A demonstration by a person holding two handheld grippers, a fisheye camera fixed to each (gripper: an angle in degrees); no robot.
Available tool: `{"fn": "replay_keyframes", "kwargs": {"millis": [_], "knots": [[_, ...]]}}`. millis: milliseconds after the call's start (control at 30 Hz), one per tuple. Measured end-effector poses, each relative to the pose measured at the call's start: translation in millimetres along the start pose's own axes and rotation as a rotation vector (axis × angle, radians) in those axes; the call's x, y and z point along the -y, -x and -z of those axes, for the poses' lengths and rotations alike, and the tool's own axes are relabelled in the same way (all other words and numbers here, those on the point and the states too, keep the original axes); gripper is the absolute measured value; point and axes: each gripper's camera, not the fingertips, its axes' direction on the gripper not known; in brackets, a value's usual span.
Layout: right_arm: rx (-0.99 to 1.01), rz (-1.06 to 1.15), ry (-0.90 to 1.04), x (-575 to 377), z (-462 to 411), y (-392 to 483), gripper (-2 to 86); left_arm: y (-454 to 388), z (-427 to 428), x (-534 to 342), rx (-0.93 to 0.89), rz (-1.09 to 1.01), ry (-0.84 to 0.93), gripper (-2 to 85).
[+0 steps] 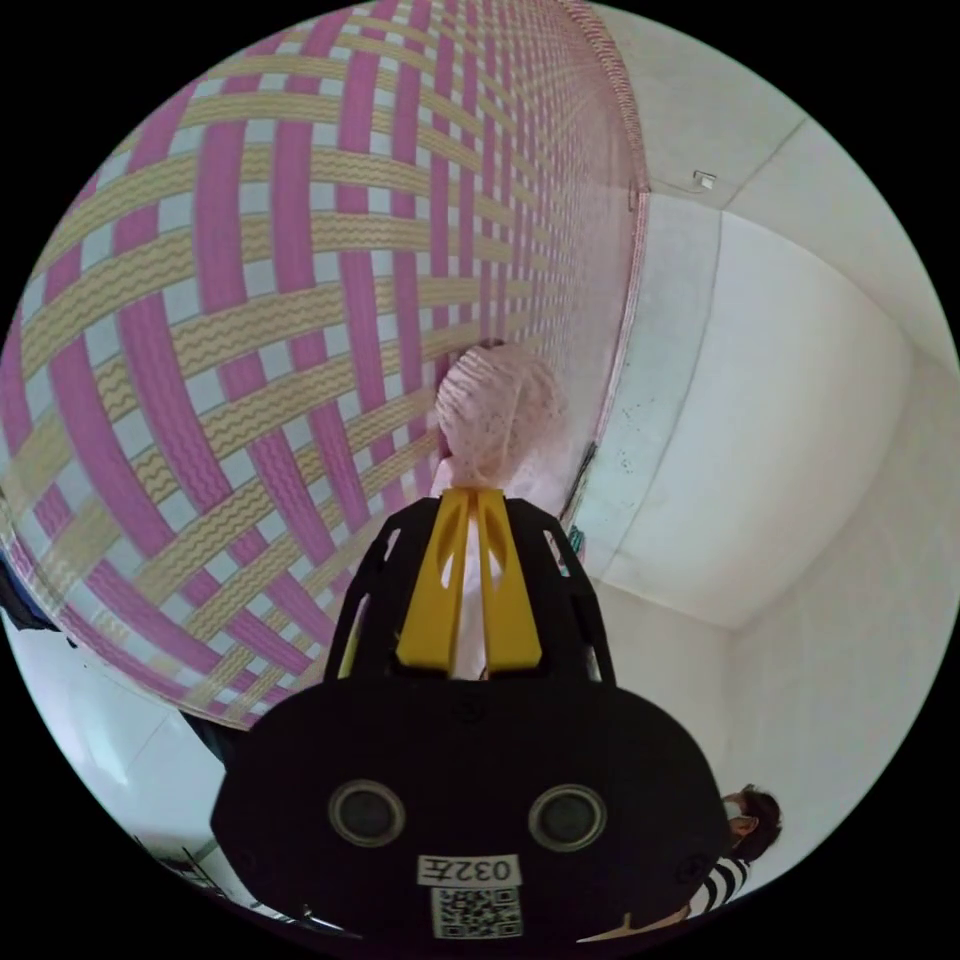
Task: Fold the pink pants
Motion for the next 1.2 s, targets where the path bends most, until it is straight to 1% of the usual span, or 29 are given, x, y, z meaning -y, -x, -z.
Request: {"fn": "replay_keyframes", "kwargs": {"millis": [167,300,367,433,467,500,567,600,733,900,1033,1200], "knots": [[0.114,0.091,-0.167,-43,87,23,-0.6,-9,-2,-1,-0.032,-0.126,0.032,-0.9],[0.172,0.224,-0.217,-85,168,57,-0.6,-8,12,-1,-0.154,-0.186,0.046,-0.9],[0.145,0.285,-0.251,-89,196,74,-0.4,-9,23,1,-0.175,-0.211,0.029,-0.9],[0.128,0.331,-0.284,-75,212,90,0.6,-10,37,6,-0.146,-0.248,0.012,-0.9],[0.124,0.336,-0.294,-69,211,92,0.9,-9,40,8,-0.137,-0.254,0.009,-0.9],[0.108,0.314,-0.312,-54,203,92,4.2,-8,45,10,-0.126,-0.269,0.005,-0.9],[0.116,0.216,-0.259,-28,177,81,8.7,-2,51,13,-0.099,-0.283,-0.003,-0.9],[0.161,0.166,-0.199,-15,161,74,10.3,5,53,15,-0.079,-0.264,-0.007,-0.9],[0.168,0.039,-0.236,-25,143,58,9.8,33,54,11,-0.128,-0.211,-0.018,-0.9],[0.254,-0.100,-0.122,-40,107,32,8.4,53,46,4,-0.136,-0.179,-0.026,-0.9],[0.302,-0.096,-0.030,-30,68,49,7.7,62,42,1,-0.160,-0.142,-0.047,-0.9],[0.316,-0.171,-0.009,-4,33,61,7.4,62,38,-4,-0.157,-0.136,-0.051,-0.9]]}}
